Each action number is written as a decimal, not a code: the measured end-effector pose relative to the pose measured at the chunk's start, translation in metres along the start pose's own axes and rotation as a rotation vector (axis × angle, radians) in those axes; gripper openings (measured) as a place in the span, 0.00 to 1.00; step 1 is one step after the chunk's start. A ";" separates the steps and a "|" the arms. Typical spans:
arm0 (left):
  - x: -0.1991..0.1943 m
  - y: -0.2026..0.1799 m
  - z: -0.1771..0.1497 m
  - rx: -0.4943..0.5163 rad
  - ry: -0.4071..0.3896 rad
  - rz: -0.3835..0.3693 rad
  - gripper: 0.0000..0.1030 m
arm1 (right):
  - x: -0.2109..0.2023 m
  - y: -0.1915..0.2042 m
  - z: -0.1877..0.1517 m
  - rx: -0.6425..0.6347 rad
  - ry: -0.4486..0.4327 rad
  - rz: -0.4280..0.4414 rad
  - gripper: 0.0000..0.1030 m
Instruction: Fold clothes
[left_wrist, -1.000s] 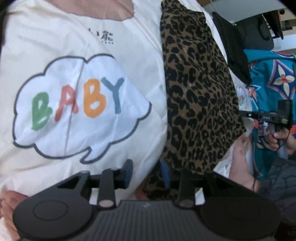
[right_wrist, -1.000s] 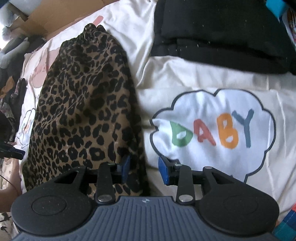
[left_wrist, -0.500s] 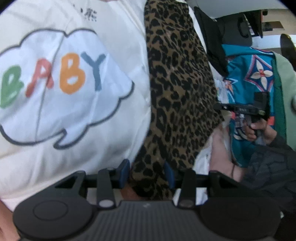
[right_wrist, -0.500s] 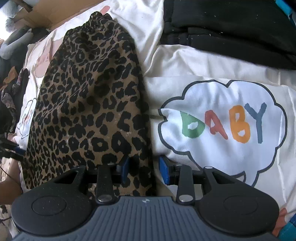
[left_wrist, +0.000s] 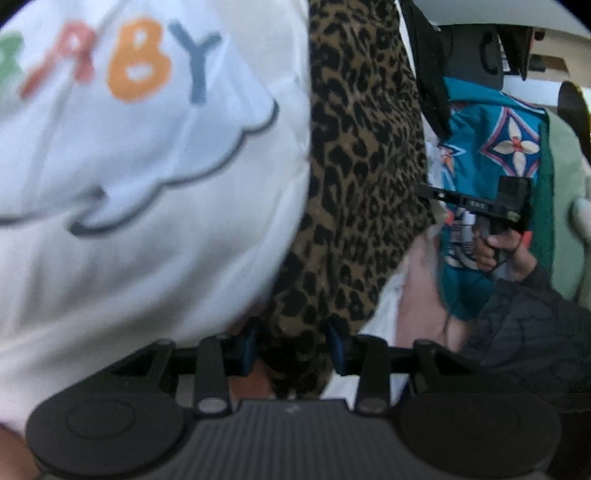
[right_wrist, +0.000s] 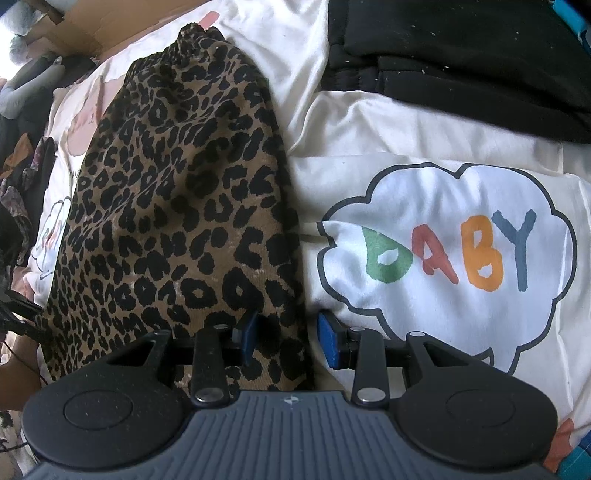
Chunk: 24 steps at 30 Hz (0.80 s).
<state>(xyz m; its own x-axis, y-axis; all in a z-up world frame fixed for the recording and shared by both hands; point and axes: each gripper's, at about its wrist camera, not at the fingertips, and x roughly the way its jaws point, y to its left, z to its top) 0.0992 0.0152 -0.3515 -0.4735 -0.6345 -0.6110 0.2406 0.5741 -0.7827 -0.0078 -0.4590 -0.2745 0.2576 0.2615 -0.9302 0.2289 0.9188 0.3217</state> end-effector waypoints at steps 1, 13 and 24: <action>0.005 -0.001 -0.001 -0.001 0.018 -0.026 0.39 | 0.000 0.000 0.000 -0.001 0.000 0.000 0.41; 0.015 -0.011 -0.006 0.033 0.030 0.009 0.27 | -0.010 -0.008 -0.004 -0.005 0.001 -0.008 0.41; 0.008 -0.009 -0.004 0.061 0.048 0.019 0.06 | -0.012 -0.008 -0.007 -0.052 0.038 0.003 0.45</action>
<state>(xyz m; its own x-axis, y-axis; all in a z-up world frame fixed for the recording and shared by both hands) 0.0900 0.0067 -0.3488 -0.5079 -0.5973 -0.6206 0.3004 0.5524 -0.7776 -0.0196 -0.4671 -0.2671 0.2221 0.2740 -0.9357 0.1789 0.9320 0.3154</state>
